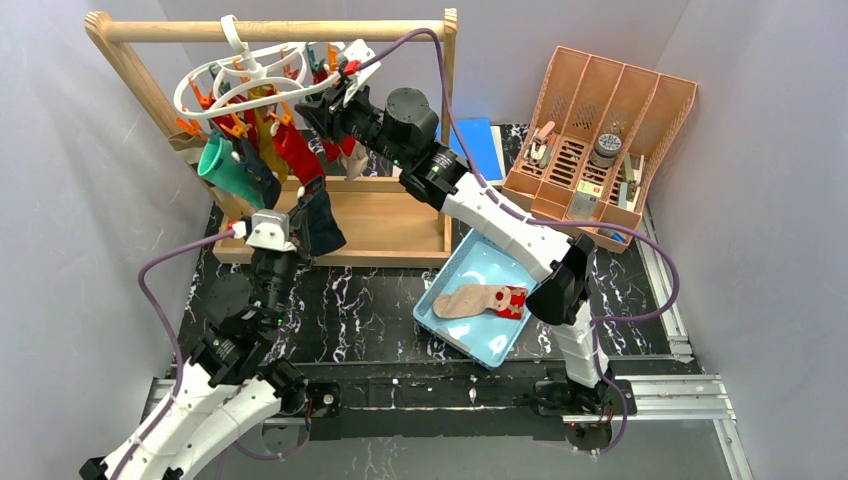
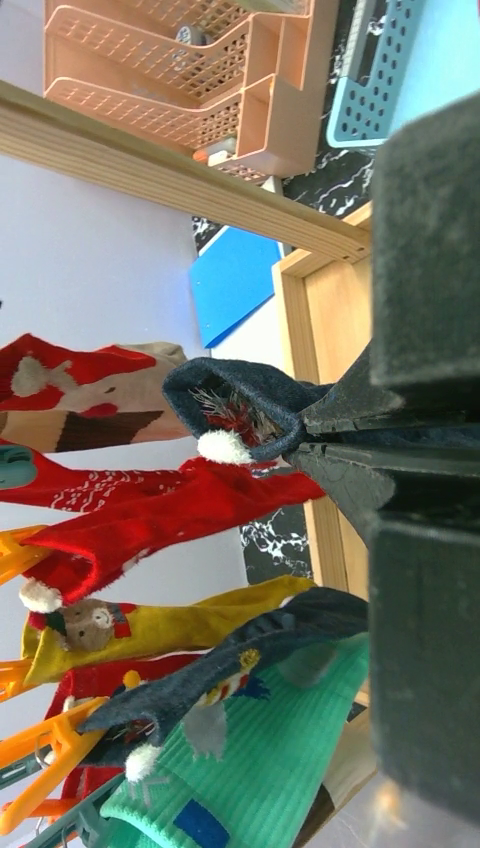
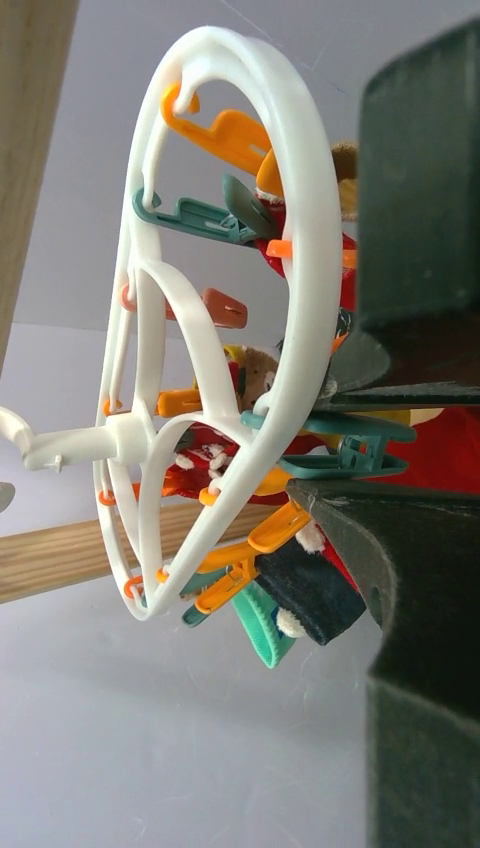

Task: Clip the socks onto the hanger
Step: Open the clamp at the hanger, then clamp the sock onto the hanger.

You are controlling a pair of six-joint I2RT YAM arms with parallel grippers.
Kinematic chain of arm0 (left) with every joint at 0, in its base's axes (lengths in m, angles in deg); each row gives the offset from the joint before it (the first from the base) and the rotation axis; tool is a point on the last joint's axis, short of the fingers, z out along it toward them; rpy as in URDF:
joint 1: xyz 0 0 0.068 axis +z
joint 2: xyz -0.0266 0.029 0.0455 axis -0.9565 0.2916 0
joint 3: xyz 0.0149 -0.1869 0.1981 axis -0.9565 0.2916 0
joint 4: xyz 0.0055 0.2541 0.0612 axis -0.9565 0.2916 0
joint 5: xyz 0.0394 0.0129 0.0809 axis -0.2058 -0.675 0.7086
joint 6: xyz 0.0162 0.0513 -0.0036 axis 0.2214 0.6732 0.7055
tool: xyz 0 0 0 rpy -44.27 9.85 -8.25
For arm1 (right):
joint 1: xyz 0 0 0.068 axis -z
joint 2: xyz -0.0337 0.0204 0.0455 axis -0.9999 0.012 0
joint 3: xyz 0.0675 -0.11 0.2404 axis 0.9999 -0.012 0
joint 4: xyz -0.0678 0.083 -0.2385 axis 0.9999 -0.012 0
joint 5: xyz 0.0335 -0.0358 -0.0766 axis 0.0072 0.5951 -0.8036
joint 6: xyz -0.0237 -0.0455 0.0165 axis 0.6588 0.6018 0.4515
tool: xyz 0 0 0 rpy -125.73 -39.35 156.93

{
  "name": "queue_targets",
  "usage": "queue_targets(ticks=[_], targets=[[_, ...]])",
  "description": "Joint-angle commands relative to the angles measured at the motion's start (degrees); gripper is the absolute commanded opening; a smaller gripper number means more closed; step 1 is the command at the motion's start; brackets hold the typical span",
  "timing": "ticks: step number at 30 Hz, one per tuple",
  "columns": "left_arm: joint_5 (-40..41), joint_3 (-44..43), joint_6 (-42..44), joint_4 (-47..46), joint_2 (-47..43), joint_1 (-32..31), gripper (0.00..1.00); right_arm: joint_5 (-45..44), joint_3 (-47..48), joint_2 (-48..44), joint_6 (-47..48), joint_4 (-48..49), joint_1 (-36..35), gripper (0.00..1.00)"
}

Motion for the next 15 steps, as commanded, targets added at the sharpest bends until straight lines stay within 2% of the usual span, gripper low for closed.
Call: queue_targets(ticks=[1, 4, 15], targets=[[4.4, -1.1, -1.5, -10.9, 2.5, -0.2, 0.0, -1.1, 0.2, -2.7, -1.7, 2.2, -0.1, 0.01], [6.4, -0.6, -1.9, -16.0, 4.9, -0.2, 0.0, -3.5, 0.1, -2.9, -2.3, 2.3, -0.1, 0.01], [9.9, -1.0, 1.6, -22.8, 11.8, -0.1, 0.0, -4.2, -2.8, -5.1, -2.9, 3.0, -0.4, 0.01]])
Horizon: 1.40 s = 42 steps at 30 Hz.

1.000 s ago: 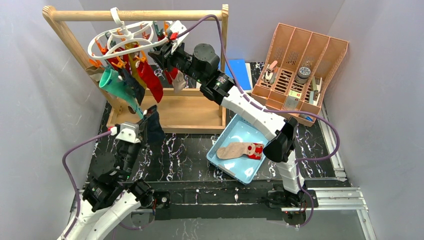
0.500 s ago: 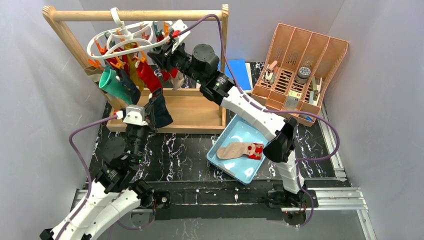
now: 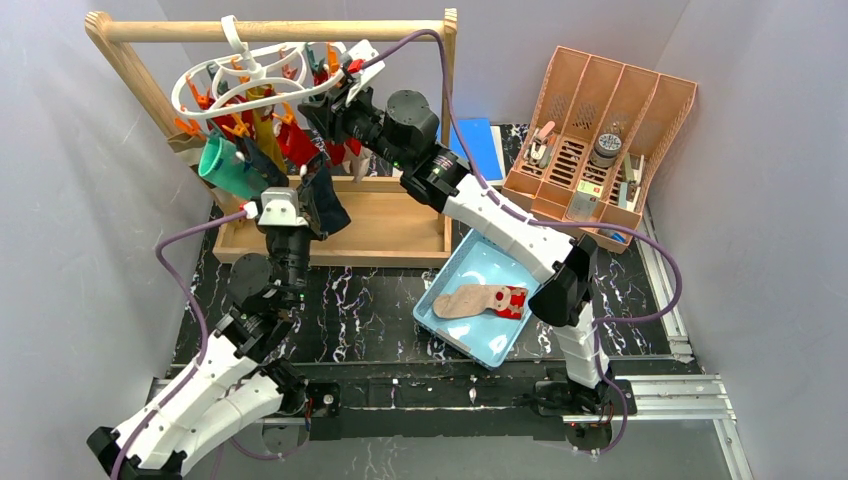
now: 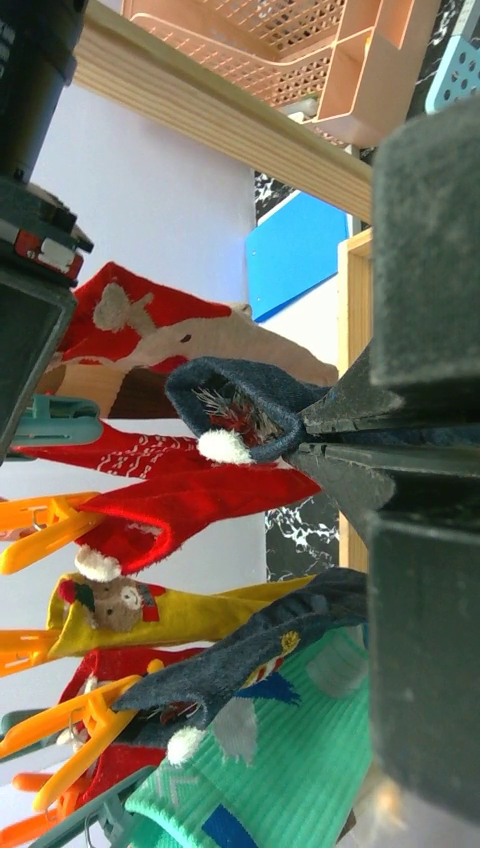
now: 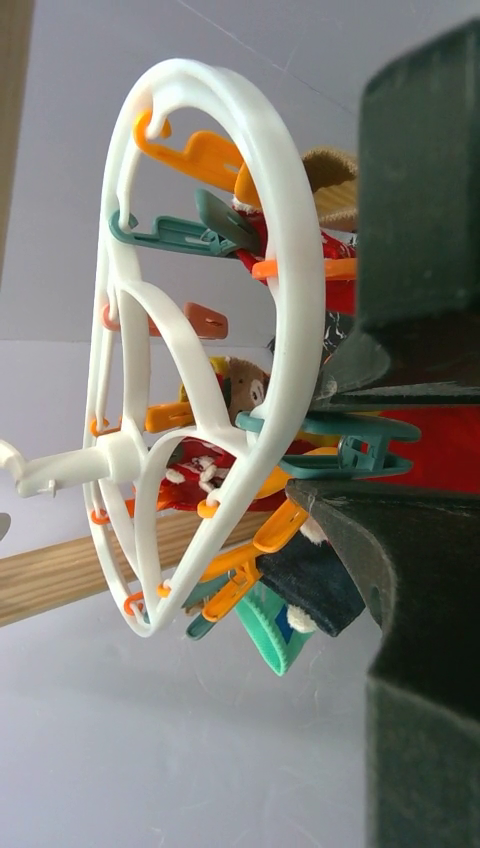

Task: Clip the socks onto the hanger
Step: Clamp the sock onto the hanger.

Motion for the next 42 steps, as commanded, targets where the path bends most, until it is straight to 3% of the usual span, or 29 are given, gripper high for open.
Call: queue_targets(ticks=[1, 24, 42], targets=[[3.4, -1.0, 2.0, -7.1, 1.3, -0.1, 0.0, -1.4, -1.2, -4.4, -0.6, 2.8, -0.3, 0.01], [7.4, -3.1, 3.5, -18.7, 9.4, -0.1, 0.0, -3.2, -4.0, -5.9, -3.1, 3.3, -0.3, 0.01], [6.1, -4.2, -0.6, -15.5, 11.2, 1.8, 0.0, -2.2, -5.0, -6.6, -4.1, 3.9, -0.3, 0.01]])
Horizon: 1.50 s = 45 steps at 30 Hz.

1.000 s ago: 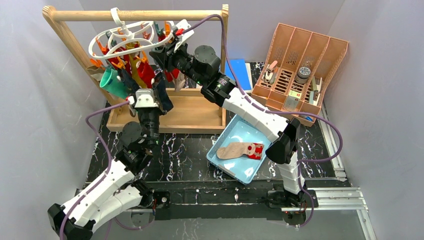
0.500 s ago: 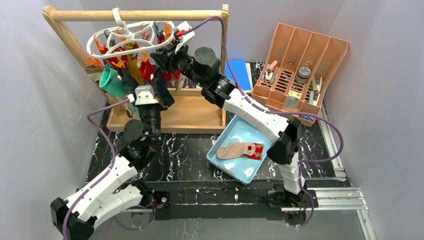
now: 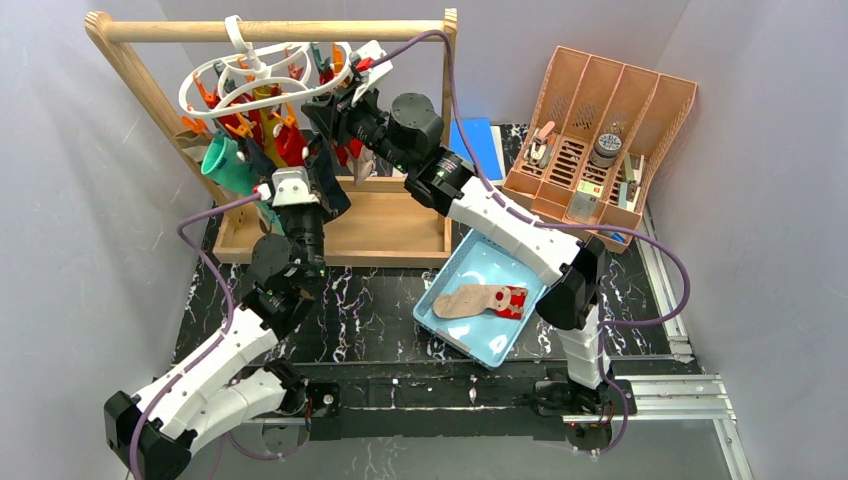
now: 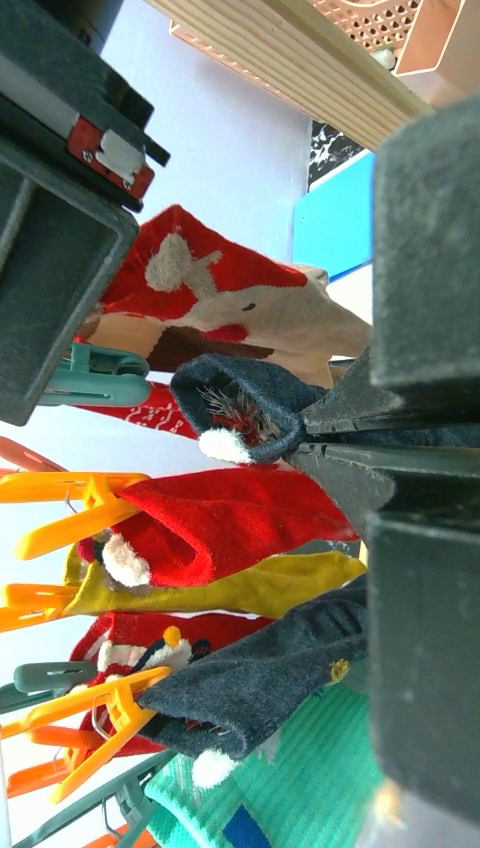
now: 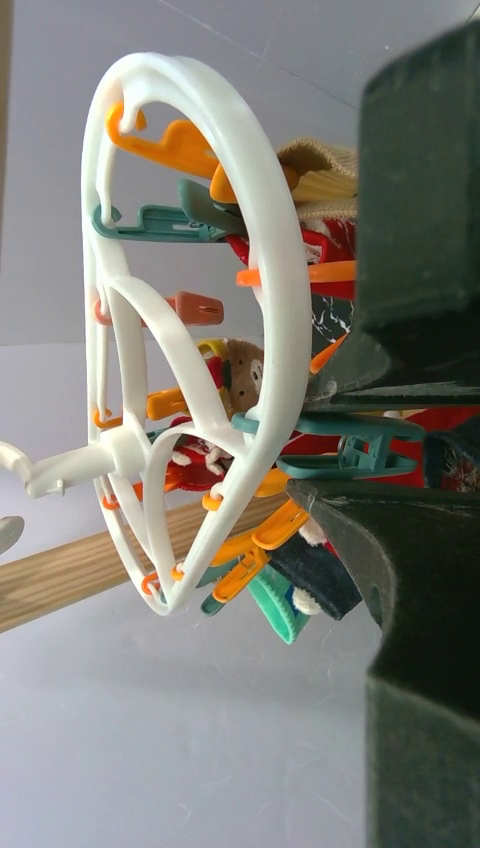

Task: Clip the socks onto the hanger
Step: Clamp the sock onto the hanger.

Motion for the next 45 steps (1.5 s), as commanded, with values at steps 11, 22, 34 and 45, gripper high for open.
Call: queue_targets(ticks=[11, 22, 34, 45], targets=[[-7.3, -3.3, -12.3, 1.7, -0.3, 6.6, 0.0, 0.0, -1.6, -4.2, -1.2, 2.8, 0.0, 0.01], [-12.0, -3.4, -16.1, 2.0, -0.2, 8.4, 0.0, 0.3, -3.3, -5.1, -1.2, 3.2, 0.0, 0.01], [-10.6, -4.0, -16.1, 3.1, 0.0, 8.4, 0.0, -0.1, -3.0, -5.1, -1.4, 2.9, 0.0, 0.01], [-8.0, -3.7, -14.8, 5.4, -0.2, 8.4, 0.0, -0.4, -1.4, -4.5, -1.4, 1.8, 0.0, 0.01]])
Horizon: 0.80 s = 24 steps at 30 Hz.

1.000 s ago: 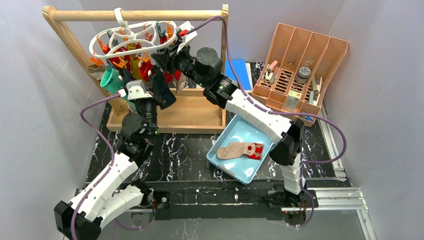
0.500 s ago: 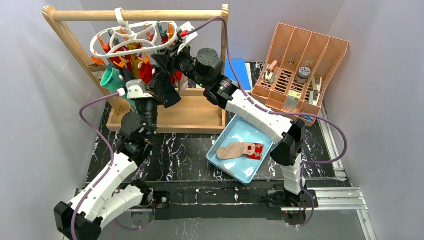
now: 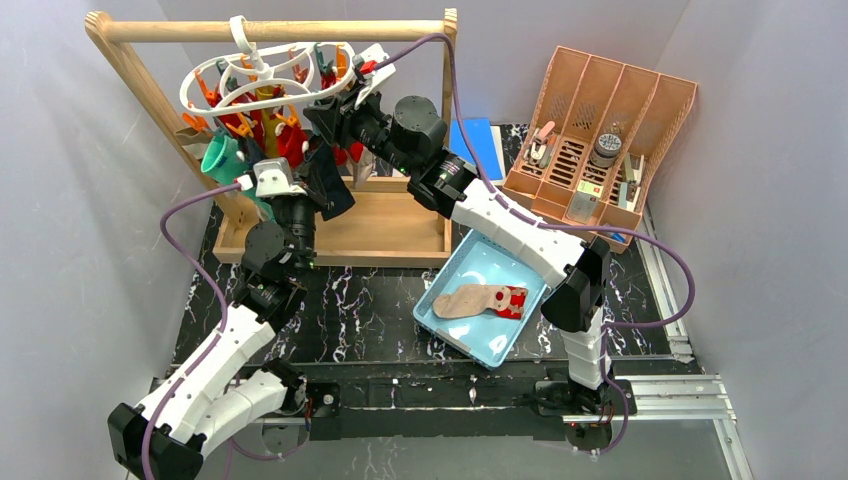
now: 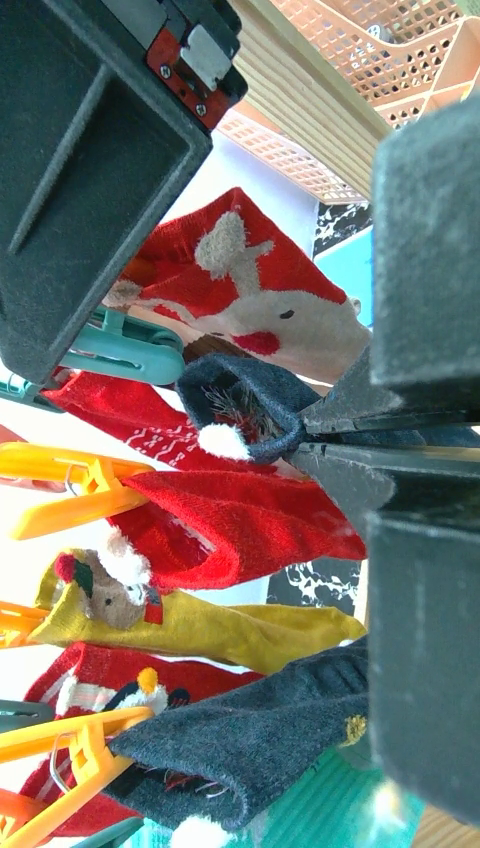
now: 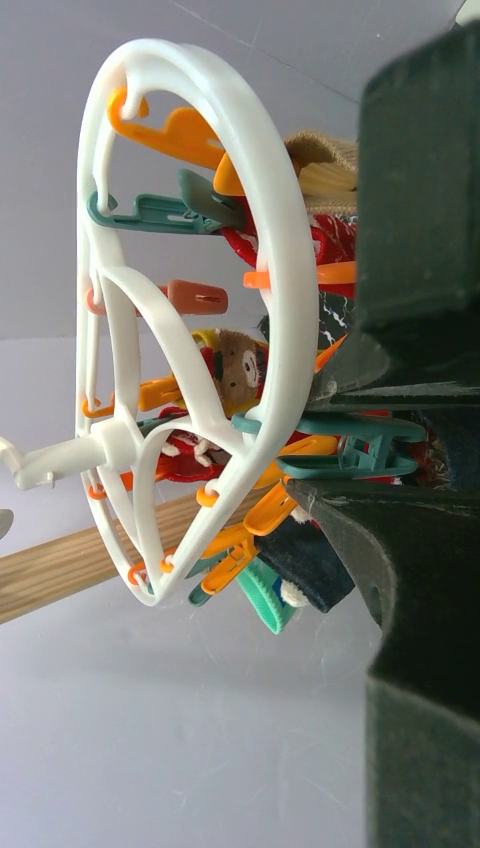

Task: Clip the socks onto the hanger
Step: Clamp the sock onto the hanger.

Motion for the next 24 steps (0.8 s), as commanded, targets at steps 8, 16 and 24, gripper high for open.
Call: queue_targets(ticks=[8, 16, 24], targets=[[1.6, -2.2, 0.1, -1.6, -1.2, 0.4, 0.0, -1.4, 1.9, -2.5, -0.5, 0.5, 0.0, 0.01], [1.5, -2.3, 0.1, -1.8, -2.1, 0.4, 0.0, -1.6, 1.9, -2.1, -0.7, 0.3, 0.0, 0.01], [0.8, -2.3, -0.4, -2.0, -2.3, 0.4, 0.0, -1.5, 2.0, -1.9, -0.8, 0.2, 0.0, 0.01]])
